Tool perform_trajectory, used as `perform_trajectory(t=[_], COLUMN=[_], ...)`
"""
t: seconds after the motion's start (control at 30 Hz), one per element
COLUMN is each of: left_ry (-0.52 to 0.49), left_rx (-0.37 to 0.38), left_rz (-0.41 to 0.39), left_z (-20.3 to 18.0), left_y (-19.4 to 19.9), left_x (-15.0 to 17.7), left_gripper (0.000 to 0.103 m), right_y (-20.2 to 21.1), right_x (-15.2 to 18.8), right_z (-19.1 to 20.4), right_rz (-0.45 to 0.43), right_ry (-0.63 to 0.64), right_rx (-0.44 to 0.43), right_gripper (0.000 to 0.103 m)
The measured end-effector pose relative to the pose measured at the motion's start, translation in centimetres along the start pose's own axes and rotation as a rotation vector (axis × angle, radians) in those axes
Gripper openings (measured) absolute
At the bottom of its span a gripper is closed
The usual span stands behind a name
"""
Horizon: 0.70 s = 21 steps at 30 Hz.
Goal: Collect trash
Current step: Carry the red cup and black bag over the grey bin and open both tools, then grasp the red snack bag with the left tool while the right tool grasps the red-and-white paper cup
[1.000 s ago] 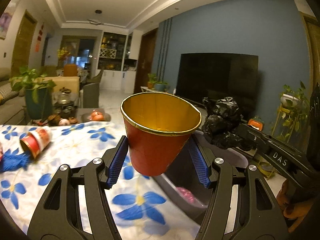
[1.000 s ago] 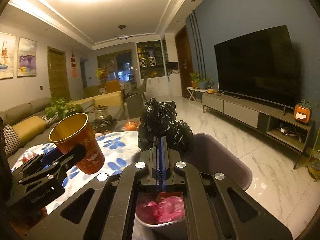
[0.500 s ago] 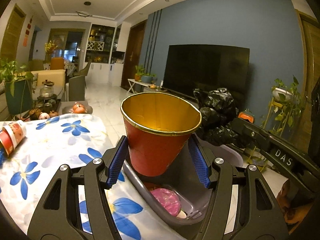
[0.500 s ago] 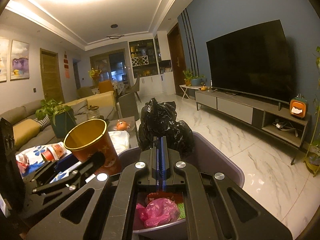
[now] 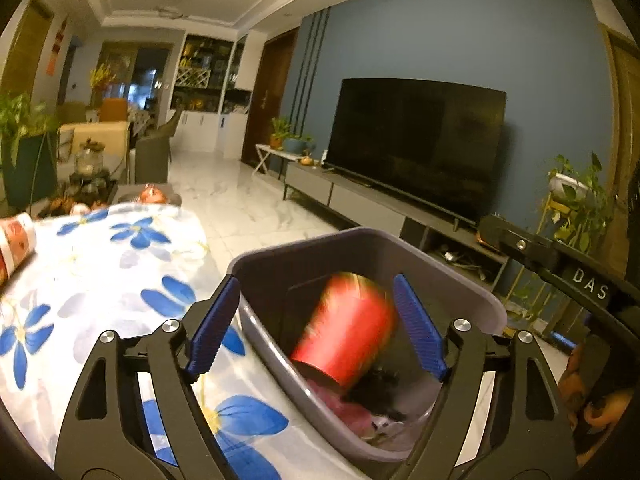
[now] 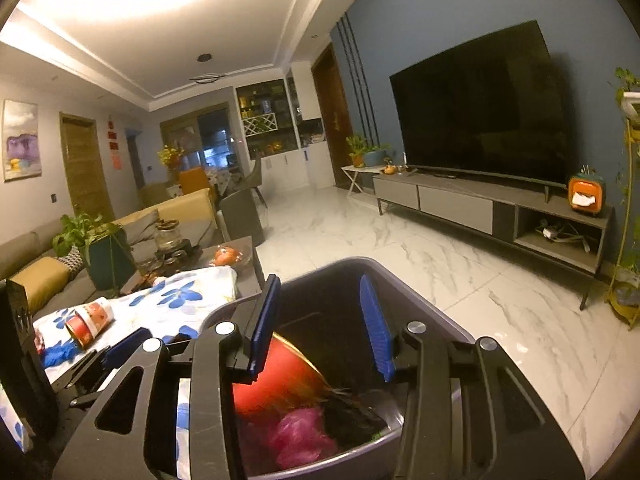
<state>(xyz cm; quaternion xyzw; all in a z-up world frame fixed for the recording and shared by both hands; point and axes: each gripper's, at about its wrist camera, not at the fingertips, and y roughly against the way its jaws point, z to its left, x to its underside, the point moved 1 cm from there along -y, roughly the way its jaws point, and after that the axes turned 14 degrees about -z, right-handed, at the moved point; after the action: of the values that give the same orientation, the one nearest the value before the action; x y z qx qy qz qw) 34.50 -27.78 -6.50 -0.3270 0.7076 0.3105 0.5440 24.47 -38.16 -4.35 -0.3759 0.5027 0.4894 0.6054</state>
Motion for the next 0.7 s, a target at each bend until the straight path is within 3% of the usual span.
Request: perform_trajectory(t=[0.2, 0.33, 0.7], left_ry=[0.025, 0.008, -0.010], left_rx=[-0.022, -0.071, -0.352], left_rz=[-0.005, -0.003, -0.049], left_z=[0.7, 1.2, 7.9], left_y=[1.0, 2.3, 11.0], left_x=[-0.1, 0.0, -0.4], left_gripper=[0.081, 0.082, 0.083], right_y=[0.3, 0.8, 2.7], right_x=[0.1, 0.4, 1.6], right_z=[-0.1, 0.3, 4.7], right_rz=[0.009, 0.008, 0.008], right_ry=[0.000, 0.014, 0.056], right_rx=[0.019, 0.027, -0.047], right_gripper=[0.043, 0.051, 0.059])
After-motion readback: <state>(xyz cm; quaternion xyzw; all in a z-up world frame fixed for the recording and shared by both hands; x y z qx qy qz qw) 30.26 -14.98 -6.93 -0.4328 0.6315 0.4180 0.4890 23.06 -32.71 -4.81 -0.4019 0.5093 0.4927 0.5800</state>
